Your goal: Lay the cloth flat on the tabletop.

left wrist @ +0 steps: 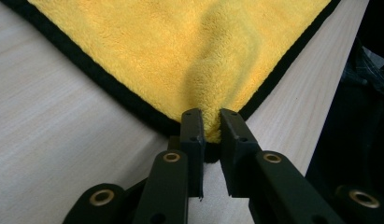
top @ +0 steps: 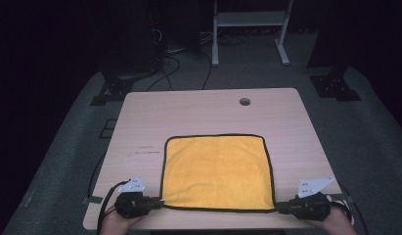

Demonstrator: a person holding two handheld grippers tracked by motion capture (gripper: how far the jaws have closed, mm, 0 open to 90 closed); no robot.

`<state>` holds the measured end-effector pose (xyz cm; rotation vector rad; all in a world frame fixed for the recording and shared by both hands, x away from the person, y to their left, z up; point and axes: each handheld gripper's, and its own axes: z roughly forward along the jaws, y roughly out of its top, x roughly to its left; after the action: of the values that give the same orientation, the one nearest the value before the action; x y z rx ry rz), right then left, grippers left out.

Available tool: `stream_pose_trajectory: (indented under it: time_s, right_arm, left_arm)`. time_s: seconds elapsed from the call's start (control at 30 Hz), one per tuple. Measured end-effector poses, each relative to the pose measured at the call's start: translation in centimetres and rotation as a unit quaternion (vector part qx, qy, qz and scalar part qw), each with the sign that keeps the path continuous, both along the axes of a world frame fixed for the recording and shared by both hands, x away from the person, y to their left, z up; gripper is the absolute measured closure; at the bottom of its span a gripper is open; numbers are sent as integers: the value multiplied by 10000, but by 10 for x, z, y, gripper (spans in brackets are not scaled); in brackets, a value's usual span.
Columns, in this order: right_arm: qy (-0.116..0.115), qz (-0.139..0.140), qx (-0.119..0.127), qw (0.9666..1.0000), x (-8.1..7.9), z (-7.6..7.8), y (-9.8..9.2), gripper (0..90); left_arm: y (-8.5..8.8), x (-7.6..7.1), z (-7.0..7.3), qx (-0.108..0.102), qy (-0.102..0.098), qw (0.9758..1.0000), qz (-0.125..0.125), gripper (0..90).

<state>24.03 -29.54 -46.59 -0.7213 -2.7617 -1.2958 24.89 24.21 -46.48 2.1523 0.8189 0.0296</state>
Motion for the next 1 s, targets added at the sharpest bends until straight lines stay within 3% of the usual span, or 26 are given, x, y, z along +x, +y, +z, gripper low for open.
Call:
stream_pose_trajectory:
  time_s: [0.1, 0.27, 0.4, 0.47, 0.57, 0.63, 0.73, 0.77, 0.9, 0.93, 0.97, 1.0]
  right_arm:
    - [-105, -111, 65, 9999, 2, 2, -2, 717]
    - [-385, -603, 256, 9971, 11, 7, -9, 531]
    - [-529, -777, 317, 9951, 18, 9, -11, 476]
    - [-644, -1031, 219, 9923, 27, 9, -9, 423]
    - [-719, -1145, 201, 9906, 33, 9, -9, 411]
    - [-799, -1360, 276, 9871, 42, 12, -12, 401]
    - [-861, -1508, 228, 9845, 49, 13, -14, 398]
    - [-906, -1665, 116, 9818, 56, 12, -16, 393]
    - [-907, -1885, -51, 9779, 68, 7, -18, 363]
    - [-910, -1982, -113, 9759, 71, 5, -19, 351]
    - [-890, -2198, -277, 9711, 79, 1, -20, 321]
    - [-890, -2198, -277, 9711, 79, 1, -20, 321]
  left_arm:
    - [1, 0, 3, -38, -105, 9999, 34, 743]
    - [9, 4, 13, -224, -312, 9988, 289, 550]
    - [10, 9, 16, -261, -374, 9981, 418, 464]
    - [7, 18, 18, -288, -475, 9970, 534, 423]
    - [5, 23, 20, -283, -541, 9964, 585, 384]
    - [2, 31, 20, -269, -592, 9957, 661, 372]
    - [0, 37, 20, -242, -610, 9955, 682, 363]
    - [-1, 43, 20, -233, -658, 9946, 769, 349]
    - [-3, 53, 20, -162, -728, 9934, 868, 313]
    - [-4, 57, 19, -120, -752, 9927, 930, 300]
    - [-5, 63, 19, -33, -783, 9917, 1024, 285]
    - [-5, 63, 19, -33, -783, 9917, 1024, 279]
